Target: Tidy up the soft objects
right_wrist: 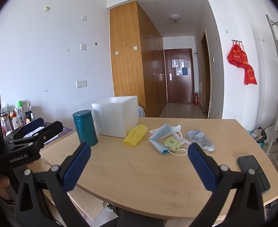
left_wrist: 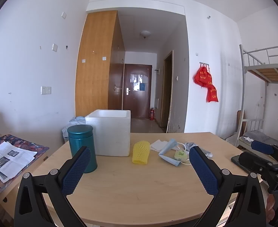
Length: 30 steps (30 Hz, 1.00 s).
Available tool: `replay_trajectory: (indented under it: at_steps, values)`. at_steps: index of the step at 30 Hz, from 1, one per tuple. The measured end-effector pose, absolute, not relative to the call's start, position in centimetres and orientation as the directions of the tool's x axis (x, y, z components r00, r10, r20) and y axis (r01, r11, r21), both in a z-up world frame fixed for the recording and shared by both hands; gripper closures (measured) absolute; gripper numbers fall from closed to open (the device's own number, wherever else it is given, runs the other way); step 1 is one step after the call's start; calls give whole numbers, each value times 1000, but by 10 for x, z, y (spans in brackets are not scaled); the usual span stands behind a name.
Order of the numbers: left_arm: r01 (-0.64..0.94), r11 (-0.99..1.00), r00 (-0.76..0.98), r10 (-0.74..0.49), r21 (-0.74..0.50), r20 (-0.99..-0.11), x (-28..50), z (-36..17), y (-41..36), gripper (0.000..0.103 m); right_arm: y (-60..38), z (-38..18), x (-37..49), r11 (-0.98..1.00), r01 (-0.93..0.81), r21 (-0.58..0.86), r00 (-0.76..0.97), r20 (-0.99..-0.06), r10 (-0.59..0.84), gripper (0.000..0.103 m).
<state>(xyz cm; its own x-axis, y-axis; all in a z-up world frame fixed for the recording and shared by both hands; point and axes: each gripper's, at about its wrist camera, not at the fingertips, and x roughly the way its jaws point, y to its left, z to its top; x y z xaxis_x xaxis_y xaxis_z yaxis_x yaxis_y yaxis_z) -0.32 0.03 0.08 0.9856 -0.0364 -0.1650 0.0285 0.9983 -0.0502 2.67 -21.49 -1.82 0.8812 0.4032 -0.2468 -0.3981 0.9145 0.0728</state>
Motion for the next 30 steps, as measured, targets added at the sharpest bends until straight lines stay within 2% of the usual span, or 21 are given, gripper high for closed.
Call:
replay_trajectory:
  at_steps: [30]
  values:
    - [1, 999, 984, -8, -40, -179, 0, 1, 2, 0, -215, -15, 23, 916, -396, 70, 884, -243, 400, 0]
